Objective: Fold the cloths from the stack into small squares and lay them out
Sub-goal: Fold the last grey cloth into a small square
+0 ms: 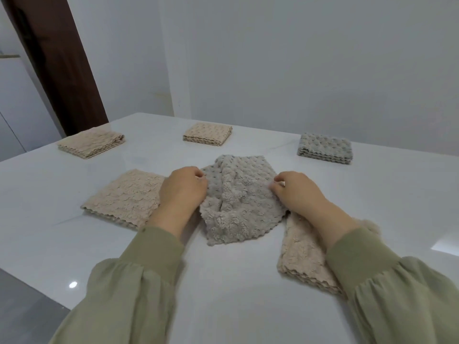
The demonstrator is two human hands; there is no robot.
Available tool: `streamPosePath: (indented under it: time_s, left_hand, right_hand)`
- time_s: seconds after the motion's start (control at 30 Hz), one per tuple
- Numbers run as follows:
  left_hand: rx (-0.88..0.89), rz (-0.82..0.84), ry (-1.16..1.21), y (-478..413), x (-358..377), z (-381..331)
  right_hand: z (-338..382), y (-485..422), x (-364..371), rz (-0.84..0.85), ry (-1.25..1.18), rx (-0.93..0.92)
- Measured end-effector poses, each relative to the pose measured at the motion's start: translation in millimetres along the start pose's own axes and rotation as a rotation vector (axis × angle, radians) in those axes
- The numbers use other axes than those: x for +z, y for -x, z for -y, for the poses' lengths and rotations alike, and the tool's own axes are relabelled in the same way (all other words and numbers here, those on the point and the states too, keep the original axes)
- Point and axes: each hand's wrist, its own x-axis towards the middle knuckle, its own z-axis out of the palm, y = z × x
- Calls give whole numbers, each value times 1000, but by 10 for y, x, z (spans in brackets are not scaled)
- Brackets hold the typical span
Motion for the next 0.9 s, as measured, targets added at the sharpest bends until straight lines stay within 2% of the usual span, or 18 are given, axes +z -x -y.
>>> streamPosePath:
  time_s: [0.07,0.2,0.27,0.33,0.4,0.43,0.53,0.67,0.73,0.77,0.83,0.9]
  left_hand:
    - [32,59,-203,8,99,-14]
    - [48,87,-285,-63,223,-70]
    - [53,41,-209,-73,220,-107]
    - [79,-41,-38,-53,205,-142]
    - [162,-81,123,-2,193,-160]
    - [226,-92,149,40,186,-178]
    - [421,-94,132,234,191,-252]
    - [610,190,-43,450,276,-328]
    - [645,217,-137,463,317,-339]
    - [649,188,-160,452,330,-344]
    - [620,116,-183,428,309,-384]
    - [501,43,-122,373,233,-425]
  right_hand:
    - [-50,-38,94,-15,163,16]
    - [61,-134,110,-65,299,24]
    - [161,-183,33,-135,220,27]
    - [249,-242,-124,-270,83,35]
    - [312,-292,-305,-375,11,46]
    - [321,-306,-388,-377,-8,60]
    - [268,-256,-560,-207,-144,136]
    - [127,-142,-630,29,-571,226]
    - [81,-102,-635,135,-727,229]
    - [72,-74,-642,187,-755,230]
    - [85,-13,-651,227,-662,221]
    - [96,29,-660,123,-453,176]
